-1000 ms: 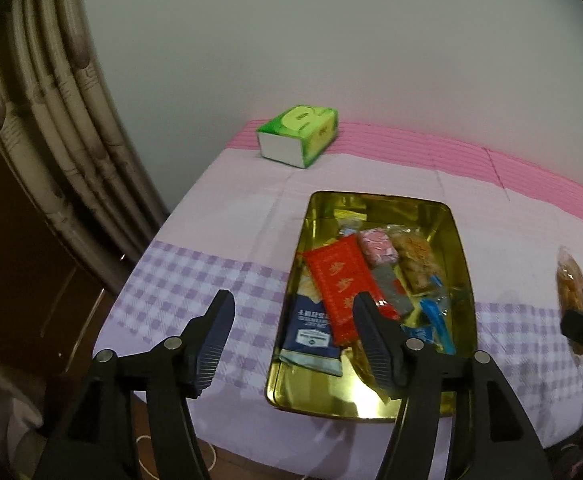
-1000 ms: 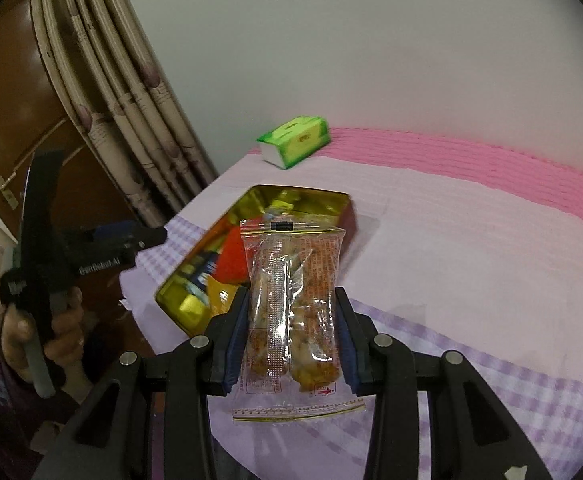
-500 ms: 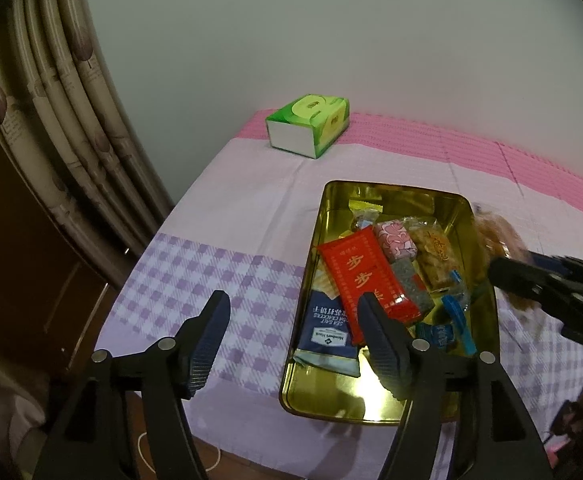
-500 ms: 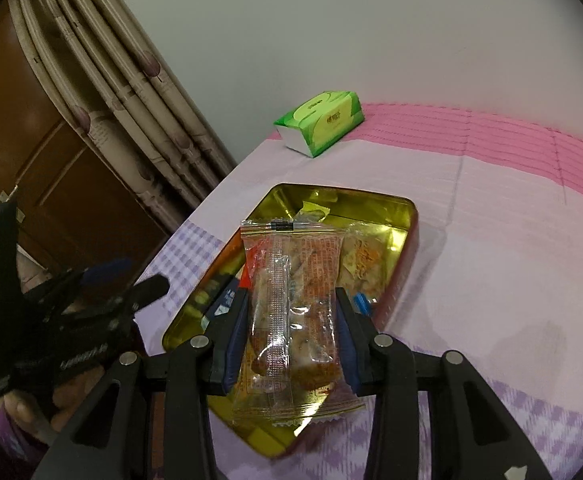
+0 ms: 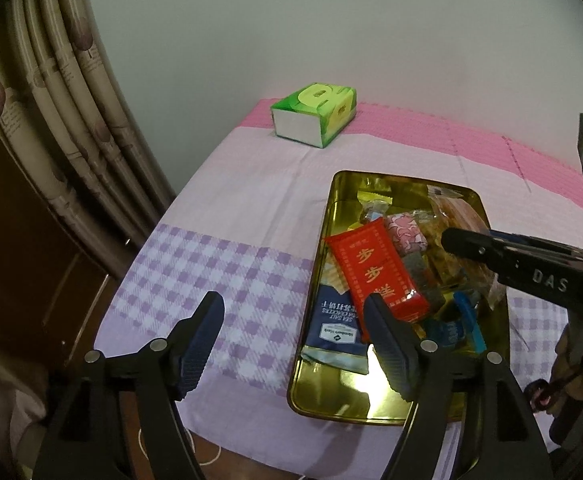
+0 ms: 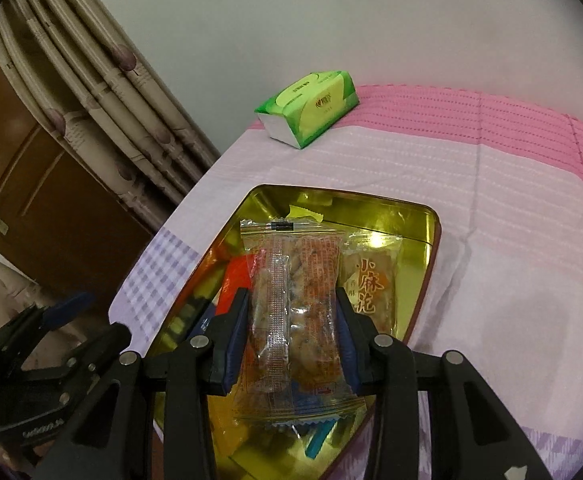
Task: Organize snacks
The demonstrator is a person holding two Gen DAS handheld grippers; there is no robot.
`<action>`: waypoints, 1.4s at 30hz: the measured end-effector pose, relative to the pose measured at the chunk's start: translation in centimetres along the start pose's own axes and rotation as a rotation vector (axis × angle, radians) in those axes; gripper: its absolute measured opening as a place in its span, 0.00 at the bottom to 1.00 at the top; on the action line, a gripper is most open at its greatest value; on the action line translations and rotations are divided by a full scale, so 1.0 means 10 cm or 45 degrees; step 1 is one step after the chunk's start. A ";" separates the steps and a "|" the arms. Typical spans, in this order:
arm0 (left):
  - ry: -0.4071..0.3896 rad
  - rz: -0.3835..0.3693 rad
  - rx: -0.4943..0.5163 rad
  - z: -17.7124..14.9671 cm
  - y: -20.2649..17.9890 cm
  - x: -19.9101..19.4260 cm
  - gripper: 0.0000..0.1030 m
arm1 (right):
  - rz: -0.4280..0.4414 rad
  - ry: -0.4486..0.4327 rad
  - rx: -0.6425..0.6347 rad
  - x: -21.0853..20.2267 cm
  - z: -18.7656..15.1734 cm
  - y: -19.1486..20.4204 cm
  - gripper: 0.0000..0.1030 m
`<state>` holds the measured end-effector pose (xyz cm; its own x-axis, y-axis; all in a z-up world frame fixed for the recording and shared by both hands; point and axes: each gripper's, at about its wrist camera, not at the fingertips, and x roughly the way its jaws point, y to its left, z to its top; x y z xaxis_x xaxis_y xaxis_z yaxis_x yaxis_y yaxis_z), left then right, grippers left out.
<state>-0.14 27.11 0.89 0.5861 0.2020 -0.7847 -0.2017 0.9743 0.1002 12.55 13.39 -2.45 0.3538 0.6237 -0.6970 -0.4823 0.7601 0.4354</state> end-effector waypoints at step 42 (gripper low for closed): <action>-0.086 -0.068 -0.113 0.03 0.12 -0.24 0.71 | -0.357 -0.441 -0.258 -0.92 -0.39 0.68 0.88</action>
<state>-1.57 27.82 3.02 0.6491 0.1592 -0.7439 -0.2355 0.9719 0.0025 2.89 12.11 4.65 0.7217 0.4503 -0.5258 -0.4643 0.8782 0.1148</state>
